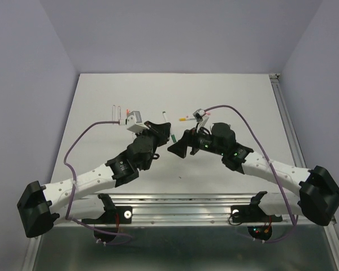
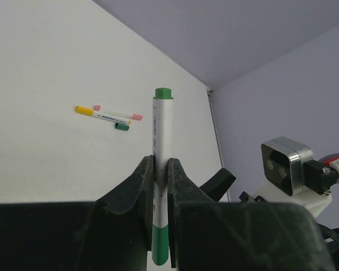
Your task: Open the pen caps
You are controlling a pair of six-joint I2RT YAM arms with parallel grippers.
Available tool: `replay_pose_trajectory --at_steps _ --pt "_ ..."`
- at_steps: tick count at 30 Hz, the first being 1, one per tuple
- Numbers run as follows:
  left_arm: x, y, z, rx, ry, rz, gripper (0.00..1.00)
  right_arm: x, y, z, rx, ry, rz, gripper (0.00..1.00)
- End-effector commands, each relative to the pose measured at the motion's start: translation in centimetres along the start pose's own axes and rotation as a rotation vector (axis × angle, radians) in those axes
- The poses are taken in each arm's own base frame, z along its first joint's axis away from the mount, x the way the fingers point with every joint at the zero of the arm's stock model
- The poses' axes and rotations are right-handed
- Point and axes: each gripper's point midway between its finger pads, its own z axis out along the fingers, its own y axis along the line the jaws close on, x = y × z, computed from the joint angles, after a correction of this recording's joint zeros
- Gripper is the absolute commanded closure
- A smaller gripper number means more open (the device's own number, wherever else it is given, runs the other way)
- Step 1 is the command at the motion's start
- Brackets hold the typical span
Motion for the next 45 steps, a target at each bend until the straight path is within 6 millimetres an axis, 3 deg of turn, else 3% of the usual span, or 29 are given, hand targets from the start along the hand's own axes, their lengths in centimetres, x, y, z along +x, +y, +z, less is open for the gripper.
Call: replay_pose_trajectory --at_steps 1,6,14,15,20,25,30,34,36,37,39,41,42,43,45 --pt "-1.6 0.0 -0.2 -0.048 -0.104 -0.044 1.0 -4.9 3.2 1.3 -0.076 -0.13 -0.064 0.08" --pt "-1.6 0.0 -0.2 -0.061 -0.111 -0.047 1.0 -4.8 4.1 2.1 -0.098 -0.114 -0.045 0.36" --pt "-1.3 -0.1 0.0 -0.065 -0.105 -0.031 1.0 -4.6 4.4 2.7 -0.112 -0.105 -0.035 0.52" --pt "-1.3 -0.1 0.0 -0.066 -0.106 -0.031 1.0 -4.6 4.4 2.8 -0.109 -0.104 -0.031 0.59" --pt "-1.4 0.0 -0.2 -0.068 -0.111 -0.032 1.0 -4.3 4.2 2.8 -0.093 -0.088 -0.016 0.72" --pt "-1.5 0.3 -0.2 -0.079 -0.123 -0.024 1.0 -4.2 3.7 2.9 -0.062 -0.08 0.003 0.98" --pt "-2.9 0.7 0.8 -0.101 -0.2 0.038 1.0 -2.1 4.0 2.6 -0.084 0.014 0.055 0.99" --pt "-4.6 2.9 3.9 -0.167 -0.254 0.103 1.0 1.4 5.7 1.1 -0.18 0.126 0.119 0.99" --pt "-7.1 5.0 6.1 -0.214 -0.3 0.103 1.0 3.3 6.3 0.0 -0.209 0.166 0.138 0.99" --pt "-6.9 5.9 7.4 -0.228 -0.288 0.12 1.0 3.9 6.6 -0.4 -0.221 0.183 0.144 0.99" --pt "-8.5 7.5 9.1 -0.262 -0.316 0.124 1.0 5.2 6.8 -1.5 -0.226 0.205 0.156 0.99" --pt "-10.2 8.1 9.7 -0.31 -0.37 0.141 1.0 6.4 6.7 -2.2 -0.225 0.23 0.184 0.99" --pt "-10.1 7.9 10.1 -0.307 -0.366 0.146 1.0 6.0 7.2 -2.5 -0.24 0.219 0.186 0.99" --pt "-10.6 8.9 10.6 -0.329 -0.365 0.154 1.0 6.2 7.0 -3.0 -0.231 0.214 0.193 0.99" --pt "-10.5 8.8 11.3 -0.298 -0.32 0.172 1.0 6.2 6.0 -3.1 -0.173 0.198 0.183 0.99"
